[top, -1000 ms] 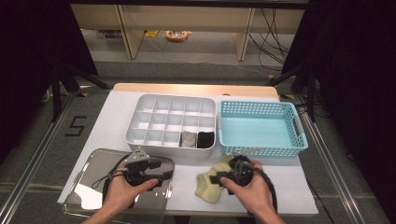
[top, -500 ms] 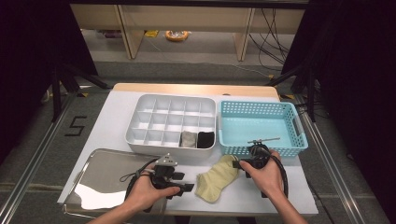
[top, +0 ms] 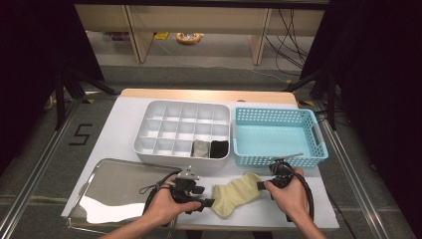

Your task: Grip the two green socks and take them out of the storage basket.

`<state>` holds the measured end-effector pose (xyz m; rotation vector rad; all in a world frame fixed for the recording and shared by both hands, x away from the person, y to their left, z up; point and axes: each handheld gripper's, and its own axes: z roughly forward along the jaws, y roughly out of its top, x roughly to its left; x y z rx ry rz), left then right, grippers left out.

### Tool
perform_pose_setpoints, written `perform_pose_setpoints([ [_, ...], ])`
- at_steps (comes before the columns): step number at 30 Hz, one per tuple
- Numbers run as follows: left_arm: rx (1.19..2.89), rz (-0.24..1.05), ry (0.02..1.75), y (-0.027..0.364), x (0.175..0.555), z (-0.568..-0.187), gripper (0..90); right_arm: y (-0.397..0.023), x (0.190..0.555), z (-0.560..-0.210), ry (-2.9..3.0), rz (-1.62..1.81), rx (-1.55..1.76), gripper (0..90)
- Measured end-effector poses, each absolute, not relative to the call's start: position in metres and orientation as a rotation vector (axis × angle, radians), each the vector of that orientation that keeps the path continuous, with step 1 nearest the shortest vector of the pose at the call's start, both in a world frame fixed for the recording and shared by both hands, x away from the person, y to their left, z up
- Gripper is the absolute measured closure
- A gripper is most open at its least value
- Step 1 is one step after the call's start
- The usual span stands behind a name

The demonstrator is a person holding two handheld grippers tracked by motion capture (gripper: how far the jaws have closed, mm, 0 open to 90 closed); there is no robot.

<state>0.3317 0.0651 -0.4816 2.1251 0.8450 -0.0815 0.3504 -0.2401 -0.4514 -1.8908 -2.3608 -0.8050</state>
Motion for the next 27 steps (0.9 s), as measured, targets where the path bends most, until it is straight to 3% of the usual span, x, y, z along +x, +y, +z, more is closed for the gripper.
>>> perform_pose_setpoints([
  [8, 2.187, -0.077, 0.802, 0.053, 0.330, -0.486, 45.0, -0.254, 0.342, -0.444, -2.362, -0.820, -1.940, 71.8],
  [15, 2.224, -0.072, 0.784, 0.046, 0.327, -0.486, 58.0, -0.256, 0.344, -0.440, -2.383, -0.891, -1.972, 68.3],
  [21, 2.295, 0.044, 0.691, 0.042, 0.321, -0.486, 70.5, -0.256, 0.347, -0.444, -2.387, -0.914, -1.967, 65.8],
  [27, 2.290, -0.021, 0.721, 0.041, 0.324, -0.485, 80.7, -0.256, 0.346, -0.442, -2.374, -0.905, -1.976, 65.4],
])
